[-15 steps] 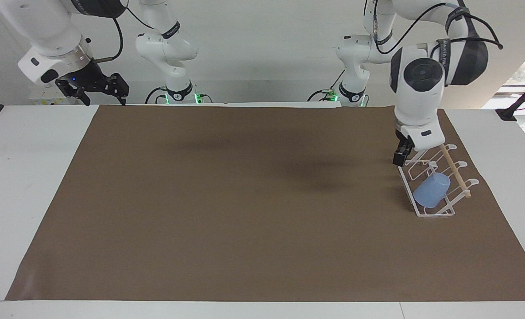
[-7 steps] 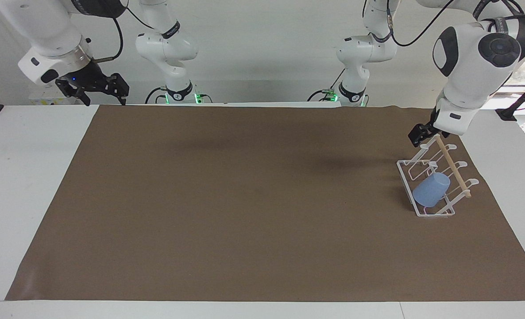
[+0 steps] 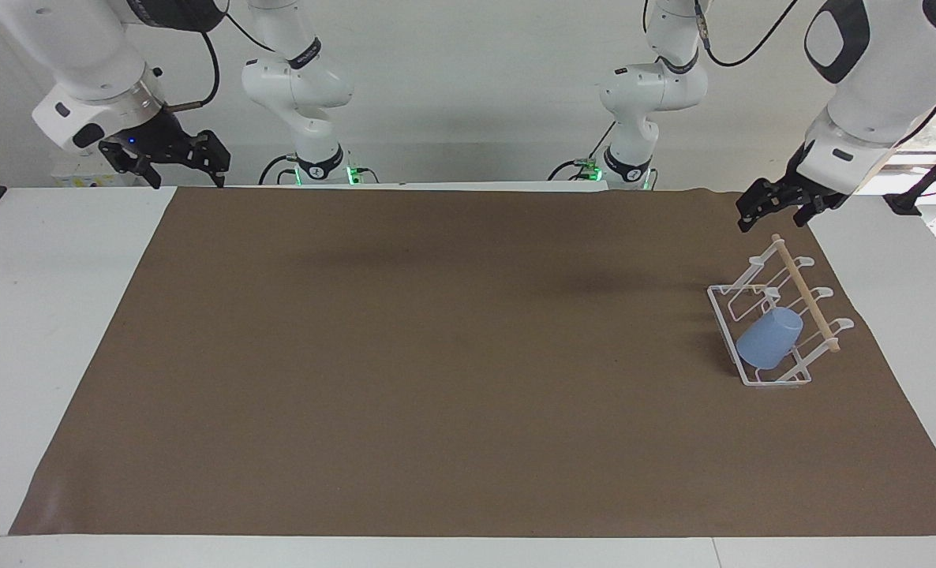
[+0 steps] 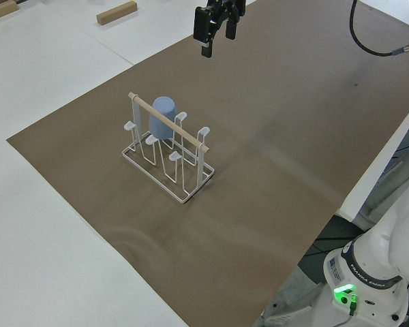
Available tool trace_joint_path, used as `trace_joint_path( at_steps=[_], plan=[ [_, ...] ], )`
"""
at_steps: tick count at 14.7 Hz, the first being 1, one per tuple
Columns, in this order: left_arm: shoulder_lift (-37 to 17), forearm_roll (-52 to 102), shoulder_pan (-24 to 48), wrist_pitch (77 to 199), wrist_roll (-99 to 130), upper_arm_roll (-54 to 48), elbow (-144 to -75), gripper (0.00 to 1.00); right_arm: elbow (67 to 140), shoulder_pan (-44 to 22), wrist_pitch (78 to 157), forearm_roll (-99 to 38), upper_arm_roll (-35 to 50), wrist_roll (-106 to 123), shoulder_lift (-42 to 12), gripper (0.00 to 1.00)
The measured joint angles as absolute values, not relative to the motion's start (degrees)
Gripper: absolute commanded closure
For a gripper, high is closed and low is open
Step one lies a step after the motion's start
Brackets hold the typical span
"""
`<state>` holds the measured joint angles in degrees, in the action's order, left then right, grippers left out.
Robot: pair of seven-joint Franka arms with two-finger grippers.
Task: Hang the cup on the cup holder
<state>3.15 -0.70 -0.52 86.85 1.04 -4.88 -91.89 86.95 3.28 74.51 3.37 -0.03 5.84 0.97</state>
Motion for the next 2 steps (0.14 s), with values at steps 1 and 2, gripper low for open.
trace_joint_path(
  at_steps=[1, 2],
  plan=[
    [4.1, -0.7, -0.6, 86.8, 0.4, -4.7, -91.8, 0.0, 86.9, 3.3, 74.5, 3.4, 0.0, 5.8, 1.0, 0.01],
    [4.7, -0.7, -0.7, 86.8, -0.1, -4.6, -91.7, 0.0, 86.9, 3.3, 74.5, 3.4, 0.0, 5.8, 1.0, 0.01]
  ],
)
